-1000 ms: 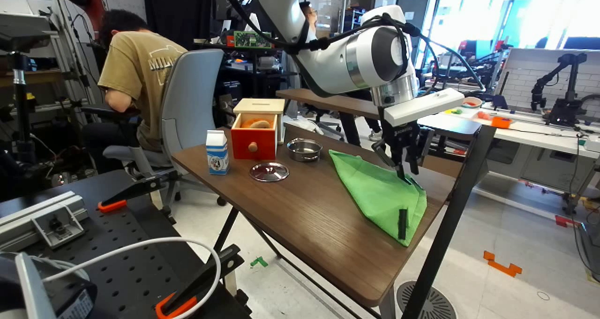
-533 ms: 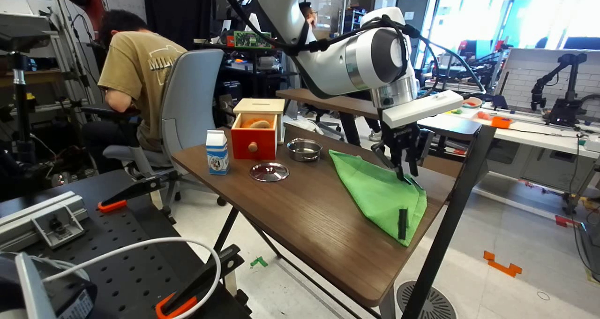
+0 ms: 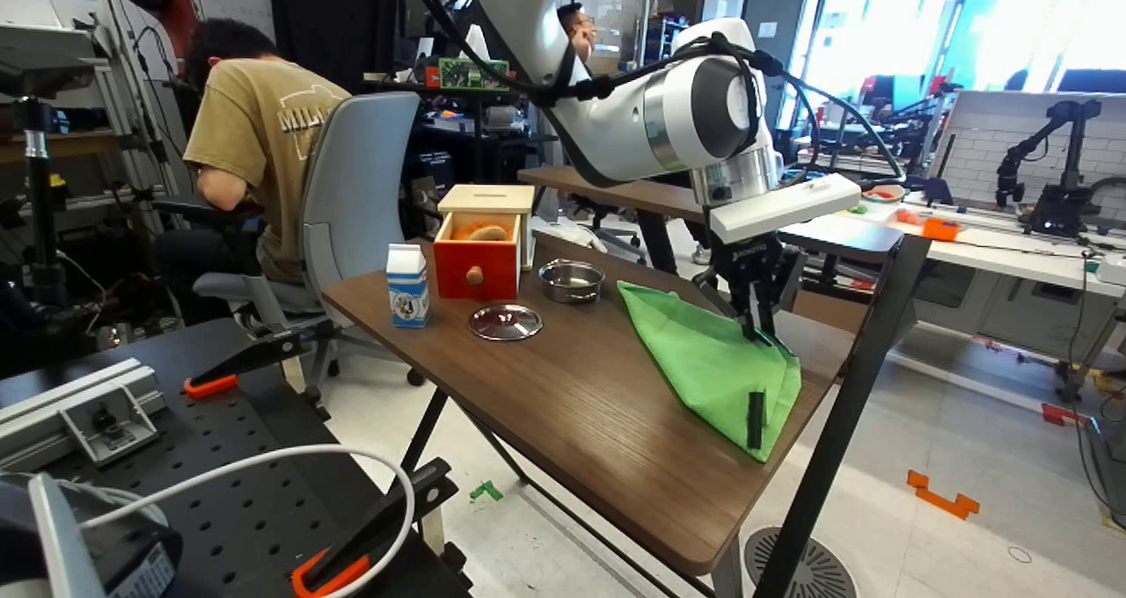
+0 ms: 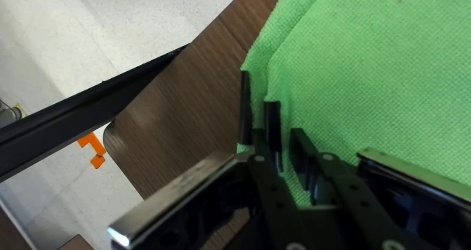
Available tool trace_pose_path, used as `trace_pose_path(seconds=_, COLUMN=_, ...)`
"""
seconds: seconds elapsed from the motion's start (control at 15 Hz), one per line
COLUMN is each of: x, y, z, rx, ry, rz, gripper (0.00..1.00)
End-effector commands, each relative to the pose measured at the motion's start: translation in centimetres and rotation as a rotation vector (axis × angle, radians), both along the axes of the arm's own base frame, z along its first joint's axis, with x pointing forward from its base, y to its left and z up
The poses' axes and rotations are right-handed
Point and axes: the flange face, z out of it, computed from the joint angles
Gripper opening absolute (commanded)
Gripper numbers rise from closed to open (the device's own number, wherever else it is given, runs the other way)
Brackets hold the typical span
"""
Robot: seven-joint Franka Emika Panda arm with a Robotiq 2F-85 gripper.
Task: Unfold the green object
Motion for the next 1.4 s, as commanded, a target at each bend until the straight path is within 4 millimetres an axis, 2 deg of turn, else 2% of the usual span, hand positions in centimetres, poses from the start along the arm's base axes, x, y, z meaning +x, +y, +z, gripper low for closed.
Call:
trace_pose_path(seconds=0.0, x=0.06, y=0.35, z=-0.25, rx=-0.031, ry=0.000, rz=-0.008, gripper=0.17)
trace_pose_path(seconds=0.07, x=0.04, y=0.37, z=-0.30, rx=-0.032, ry=0.003, rz=-0.009, gripper=0.12)
trace_pose_path(seconds=0.13, x=0.02, y=0.40, z=-0.33, rx=-0.033, ry=0.004, rz=-0.009, gripper=0.20)
trace_pose_path(seconds=0.27, x=-0.03, y=0.42, z=-0.40, rx=-0.035, ry=0.008, rz=-0.008, gripper=0.23)
trace_pose_path(seconds=0.33, x=-0.05, y=0.43, z=-0.44, rx=-0.035, ry=0.008, rz=-0.007, gripper=0.30)
trace_pose_path(seconds=0.4, x=-0.07, y=0.45, z=-0.48, rx=-0.035, ry=0.008, rz=-0.006, gripper=0.28)
trace_pose_path(seconds=0.47, x=-0.10, y=0.45, z=-0.52, rx=-0.035, ry=0.009, rz=-0.005, gripper=0.32)
trace_pose_path(seconds=0.8, x=-0.13, y=0.41, z=-0.62, rx=-0.040, ry=0.007, rz=-0.003, gripper=0.16)
trace_pose_path(seconds=1.2, x=-0.10, y=0.21, z=-0.74, rx=-0.054, ry=0.007, rz=-0.001, gripper=0.16)
trace_pose_path(seconds=1.27, x=-0.10, y=0.19, z=-0.75, rx=-0.058, ry=0.006, rz=0.000, gripper=0.05)
trace_pose_path(seconds=1.33, x=-0.10, y=0.17, z=-0.75, rx=-0.064, ry=0.007, rz=0.002, gripper=0.04)
